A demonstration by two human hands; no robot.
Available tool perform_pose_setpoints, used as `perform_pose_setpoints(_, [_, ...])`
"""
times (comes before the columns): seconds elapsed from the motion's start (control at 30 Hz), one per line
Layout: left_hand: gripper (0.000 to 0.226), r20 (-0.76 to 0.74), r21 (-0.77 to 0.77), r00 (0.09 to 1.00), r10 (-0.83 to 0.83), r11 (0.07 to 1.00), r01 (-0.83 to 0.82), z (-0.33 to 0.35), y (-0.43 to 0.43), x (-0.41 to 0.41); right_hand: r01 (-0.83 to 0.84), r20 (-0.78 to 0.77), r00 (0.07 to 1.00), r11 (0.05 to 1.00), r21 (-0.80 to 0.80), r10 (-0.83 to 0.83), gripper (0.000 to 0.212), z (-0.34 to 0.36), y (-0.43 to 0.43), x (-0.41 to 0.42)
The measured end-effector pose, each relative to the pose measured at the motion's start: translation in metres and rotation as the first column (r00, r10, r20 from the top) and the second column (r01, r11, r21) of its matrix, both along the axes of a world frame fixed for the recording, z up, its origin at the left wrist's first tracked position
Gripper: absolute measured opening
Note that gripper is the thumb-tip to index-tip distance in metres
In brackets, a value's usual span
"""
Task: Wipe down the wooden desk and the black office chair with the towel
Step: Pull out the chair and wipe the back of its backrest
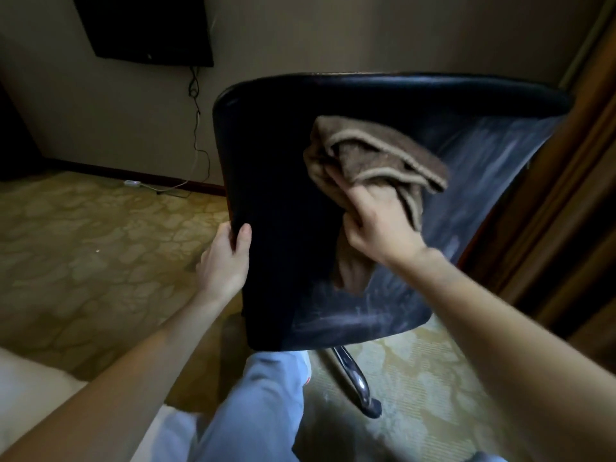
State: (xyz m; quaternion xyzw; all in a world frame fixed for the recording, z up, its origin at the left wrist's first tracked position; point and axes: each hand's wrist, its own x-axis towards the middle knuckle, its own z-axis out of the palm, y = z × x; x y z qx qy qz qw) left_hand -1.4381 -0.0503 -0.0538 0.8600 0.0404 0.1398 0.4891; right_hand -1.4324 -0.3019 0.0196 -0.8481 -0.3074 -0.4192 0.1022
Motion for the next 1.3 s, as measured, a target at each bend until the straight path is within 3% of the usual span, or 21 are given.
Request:
perform_pose_setpoints(0.07, [0.041, 0.011, -0.020, 1.000, 0.014, 1.000, -0.013, -0.003, -0.002, 0.003, 0.026, -0.113, 0.993, 1.000, 0.014, -0.025, 0.064, -0.033, 0.007, 0.001])
perform_pose_setpoints(0.13, [0.042, 0.012, -0.040, 1.000, 0.023, 0.999, -0.022, -0.005, -0.004, 0.005, 0.052, -0.142, 0.989, 0.999, 0.002, -0.051, 0.059, -0.070, 0.016, 0.004])
perform_pose_setpoints(0.2, [0.039, 0.024, -0.085, 1.000, 0.013, 0.996, -0.011, -0.008, -0.004, 0.008, 0.039, -0.174, 0.984, 0.999, -0.017, -0.041, 0.067, -0.106, 0.024, 0.009])
perform_pose_setpoints(0.27, [0.038, 0.018, -0.129, 0.999, -0.029, 0.991, 0.031, -0.009, 0.001, 0.013, 0.002, -0.247, 0.969, 0.996, -0.088, -0.024, 0.070, -0.139, 0.025, 0.014])
perform_pose_setpoints(0.37, [0.033, 0.020, -0.126, 0.998, -0.063, 0.990, 0.065, -0.011, 0.012, 0.020, -0.064, -0.360, 0.932, 0.965, -0.254, -0.033, 0.060, -0.173, 0.018, 0.010])
perform_pose_setpoints(0.47, [0.022, 0.043, -0.134, 0.997, -0.068, 0.988, 0.073, -0.016, 0.019, 0.025, -0.152, -0.424, 0.906, 0.947, -0.284, 0.018, 0.055, -0.175, 0.011, 0.004])
perform_pose_setpoints(0.57, [0.022, 0.054, -0.137, 0.998, -0.032, 0.990, 0.039, -0.022, 0.021, 0.028, -0.186, -0.323, 0.939, 0.962, -0.198, 0.115, 0.045, -0.160, 0.007, -0.001])
perform_pose_setpoints(0.7, [0.026, 0.043, -0.147, 0.999, 0.009, 0.989, -0.003, -0.027, 0.018, 0.029, -0.133, 0.036, 0.991, 0.991, 0.027, 0.132, 0.046, -0.116, -0.001, -0.016])
perform_pose_setpoints(0.8, [0.035, 0.001, -0.183, 1.000, 0.001, 0.983, -0.001, -0.025, 0.016, 0.028, -0.121, 0.187, 0.974, 0.992, -0.032, 0.125, 0.035, -0.061, -0.007, -0.026])
perform_pose_setpoints(0.9, [0.051, -0.075, -0.252, 0.992, -0.097, 0.965, 0.075, -0.023, 0.015, 0.025, -0.106, 0.288, 0.951, 0.994, -0.034, 0.112, 0.051, -0.002, -0.008, -0.023])
perform_pose_setpoints(1.0, [0.063, -0.062, -0.298, 0.985, -0.159, 0.945, 0.134, -0.023, 0.010, 0.021, -0.122, 0.305, 0.946, 0.992, 0.012, 0.112, 0.068, 0.042, -0.011, -0.011])
perform_pose_setpoints(1.07, [0.070, -0.045, -0.305, 0.991, -0.124, 0.946, 0.104, -0.024, 0.003, 0.020, -0.026, 0.361, 0.932, 1.000, 0.013, 0.019, 0.068, 0.051, -0.013, -0.001])
perform_pose_setpoints(1.17, [0.061, -0.008, -0.349, 0.999, -0.052, 0.936, 0.046, -0.028, -0.009, 0.023, 0.177, 0.441, 0.879, 0.983, 0.044, -0.178, 0.067, 0.041, -0.013, 0.009])
perform_pose_setpoints(1.3, [0.048, 0.080, -0.357, 0.996, 0.035, 0.934, -0.004, -0.039, -0.020, 0.026, 0.112, 0.351, 0.925, 0.987, 0.115, -0.145, 0.069, 0.017, -0.006, 0.022])
